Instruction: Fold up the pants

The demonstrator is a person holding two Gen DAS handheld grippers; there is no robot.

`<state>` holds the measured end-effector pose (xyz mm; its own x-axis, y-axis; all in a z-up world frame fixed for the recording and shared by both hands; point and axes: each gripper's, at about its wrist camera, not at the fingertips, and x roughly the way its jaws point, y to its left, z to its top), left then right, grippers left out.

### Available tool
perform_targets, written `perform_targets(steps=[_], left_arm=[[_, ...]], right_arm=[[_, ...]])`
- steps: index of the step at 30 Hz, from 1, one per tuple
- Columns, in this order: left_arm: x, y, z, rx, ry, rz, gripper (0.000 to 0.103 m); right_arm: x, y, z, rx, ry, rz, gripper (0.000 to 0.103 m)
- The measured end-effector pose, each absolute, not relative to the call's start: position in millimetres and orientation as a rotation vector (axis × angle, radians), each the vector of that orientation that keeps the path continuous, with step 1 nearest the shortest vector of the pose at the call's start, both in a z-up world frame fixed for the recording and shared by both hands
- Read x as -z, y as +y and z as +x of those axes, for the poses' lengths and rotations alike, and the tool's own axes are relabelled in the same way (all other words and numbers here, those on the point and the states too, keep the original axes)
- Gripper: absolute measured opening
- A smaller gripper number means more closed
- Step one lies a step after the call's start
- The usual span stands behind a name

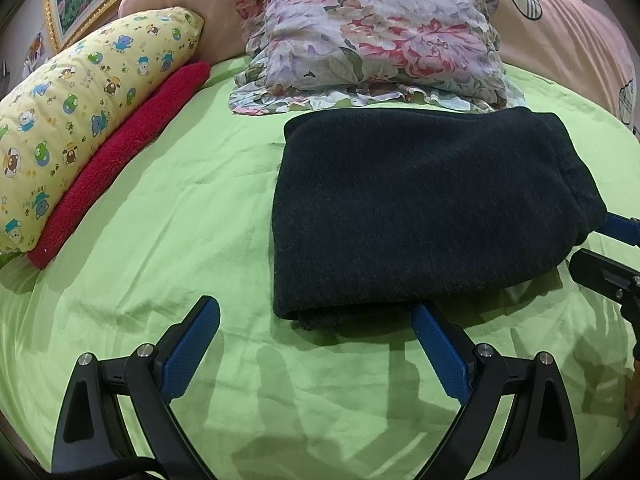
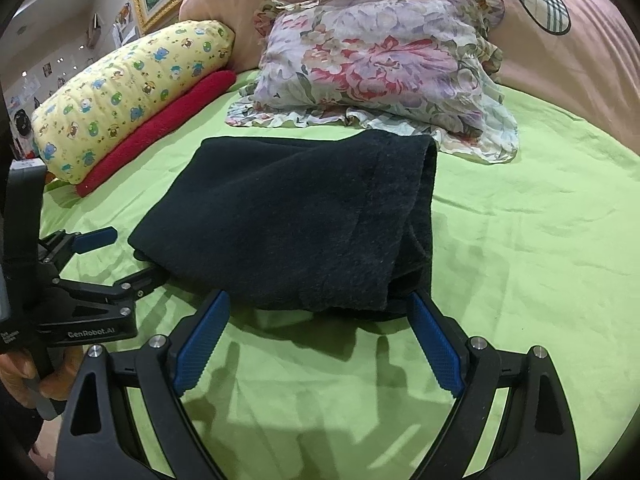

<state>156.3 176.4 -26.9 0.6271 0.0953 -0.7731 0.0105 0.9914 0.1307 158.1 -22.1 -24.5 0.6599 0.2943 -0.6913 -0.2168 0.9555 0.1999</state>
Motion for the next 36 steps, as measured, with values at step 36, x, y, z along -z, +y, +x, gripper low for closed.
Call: perform_targets(steps=[36], left_arm=[[0,169,163,-0.076,0.835,0.131,0.097]], right_arm=[[6,-32,148,-0.229,0.779,0.139,0.090]])
